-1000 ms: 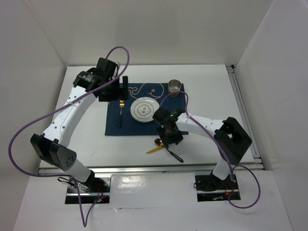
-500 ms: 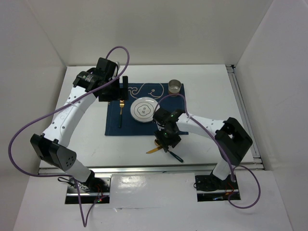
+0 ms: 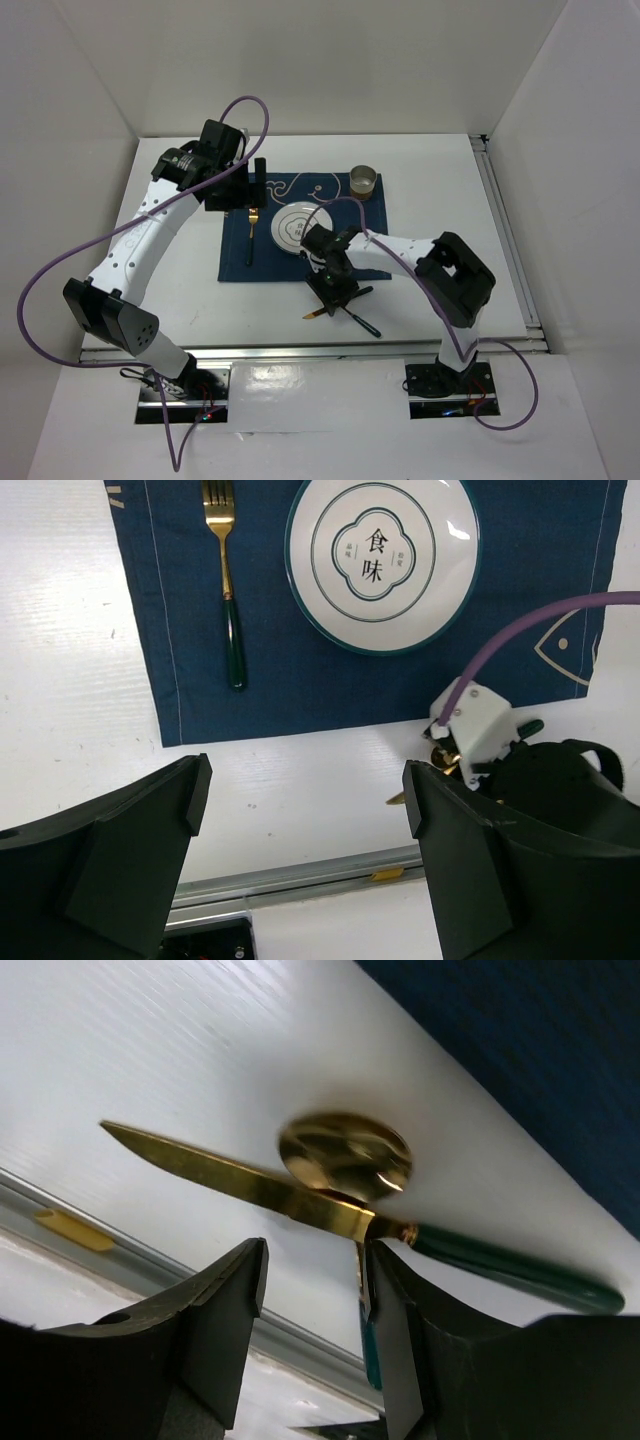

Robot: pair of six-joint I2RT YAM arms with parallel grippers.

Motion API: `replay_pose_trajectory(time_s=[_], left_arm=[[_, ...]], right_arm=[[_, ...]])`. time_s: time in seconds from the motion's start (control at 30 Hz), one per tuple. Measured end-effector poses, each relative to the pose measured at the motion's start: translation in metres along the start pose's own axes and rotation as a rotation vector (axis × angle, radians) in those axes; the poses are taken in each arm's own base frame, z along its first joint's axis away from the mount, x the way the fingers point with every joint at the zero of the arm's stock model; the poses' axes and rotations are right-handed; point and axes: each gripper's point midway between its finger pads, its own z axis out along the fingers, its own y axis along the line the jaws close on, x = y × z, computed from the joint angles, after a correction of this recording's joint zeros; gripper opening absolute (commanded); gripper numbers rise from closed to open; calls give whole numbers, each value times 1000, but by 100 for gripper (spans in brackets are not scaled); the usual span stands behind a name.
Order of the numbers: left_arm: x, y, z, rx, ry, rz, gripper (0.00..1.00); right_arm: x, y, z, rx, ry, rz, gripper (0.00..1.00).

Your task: Set the dinner table for one person

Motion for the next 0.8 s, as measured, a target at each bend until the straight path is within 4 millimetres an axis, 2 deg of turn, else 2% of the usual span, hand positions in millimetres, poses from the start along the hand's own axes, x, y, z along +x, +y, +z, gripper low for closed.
replay_pose_trajectory(time_s=[0.2,0.4,0.53,0.6,0.7,0.8], left_arm=[[0,1,0,-5,-2,0,97],[-1,2,0,-10,-4,0,97],[-1,2,0,-10,-4,0,97],[-1,2,0,-11,-4,0,98],[-1,2,0,-14,-5,0,98],[-2,5,0,-23,-9,-3,98]], right_arm=[[-14,22,5,-40,-27,-57,52],[-35,34,-6,-49,-105,-87,50],[-44,24,-28,10,-201,-115,51],[-43,15,-40,54,-263,-139,58],[-34,-4,-50,121,-331,-213,68],[-19,-18,-49,156,-357,-309,70]])
